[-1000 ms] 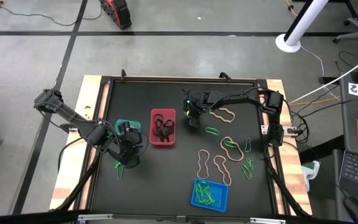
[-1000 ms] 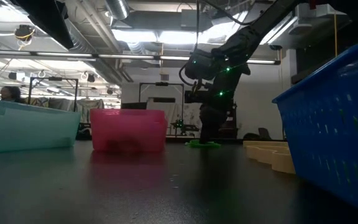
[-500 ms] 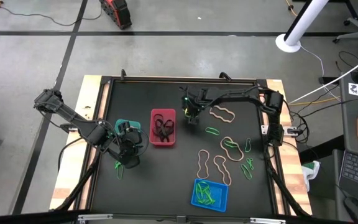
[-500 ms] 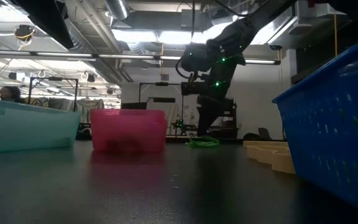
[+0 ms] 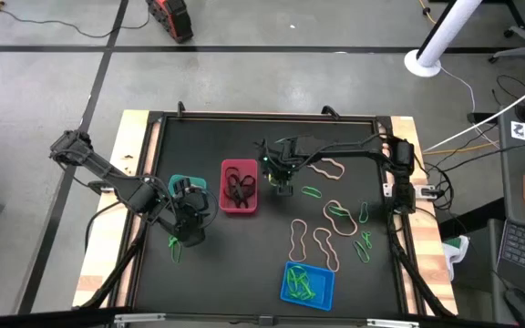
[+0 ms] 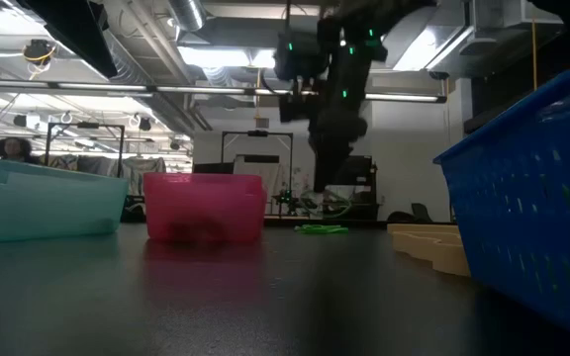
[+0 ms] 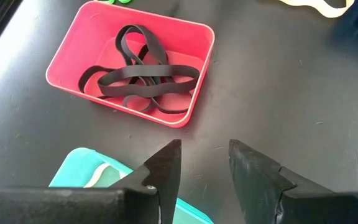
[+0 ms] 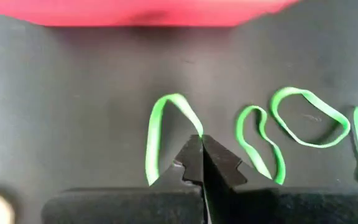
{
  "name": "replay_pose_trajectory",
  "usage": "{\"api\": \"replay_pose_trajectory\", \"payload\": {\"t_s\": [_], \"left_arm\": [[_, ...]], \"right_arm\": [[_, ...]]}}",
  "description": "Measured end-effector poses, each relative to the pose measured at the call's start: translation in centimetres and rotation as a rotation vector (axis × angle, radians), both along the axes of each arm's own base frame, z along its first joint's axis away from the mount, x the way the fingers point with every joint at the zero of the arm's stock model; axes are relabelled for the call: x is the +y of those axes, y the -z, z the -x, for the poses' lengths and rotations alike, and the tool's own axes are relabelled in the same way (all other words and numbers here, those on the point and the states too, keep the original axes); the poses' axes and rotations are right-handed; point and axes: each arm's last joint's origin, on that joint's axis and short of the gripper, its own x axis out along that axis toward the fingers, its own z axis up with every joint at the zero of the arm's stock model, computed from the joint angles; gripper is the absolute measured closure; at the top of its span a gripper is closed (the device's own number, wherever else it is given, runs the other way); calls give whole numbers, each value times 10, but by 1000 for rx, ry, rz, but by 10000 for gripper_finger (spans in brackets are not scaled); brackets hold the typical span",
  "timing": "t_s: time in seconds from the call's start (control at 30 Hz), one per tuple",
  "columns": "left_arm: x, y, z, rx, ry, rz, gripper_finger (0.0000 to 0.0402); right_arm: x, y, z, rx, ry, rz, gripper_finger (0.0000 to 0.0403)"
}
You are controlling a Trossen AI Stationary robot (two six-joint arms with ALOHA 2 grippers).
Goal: Sort rubber bands into baskets
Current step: Put the green rubber band into the blue bin
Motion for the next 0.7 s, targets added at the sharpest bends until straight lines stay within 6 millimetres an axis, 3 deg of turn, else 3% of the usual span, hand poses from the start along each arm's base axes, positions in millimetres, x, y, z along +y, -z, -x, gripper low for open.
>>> {"api": "replay_pose_trajectory", "payload": {"t_s": [0.37,0.7], "left_arm": [[0,0,0,1,4,-3,271],[0,0,0,0,5,-5,271]], "right_arm": [[94,-45,-11,-29,-93,-40,403],[199,-62,9,-34,-92,-131,403]]}}
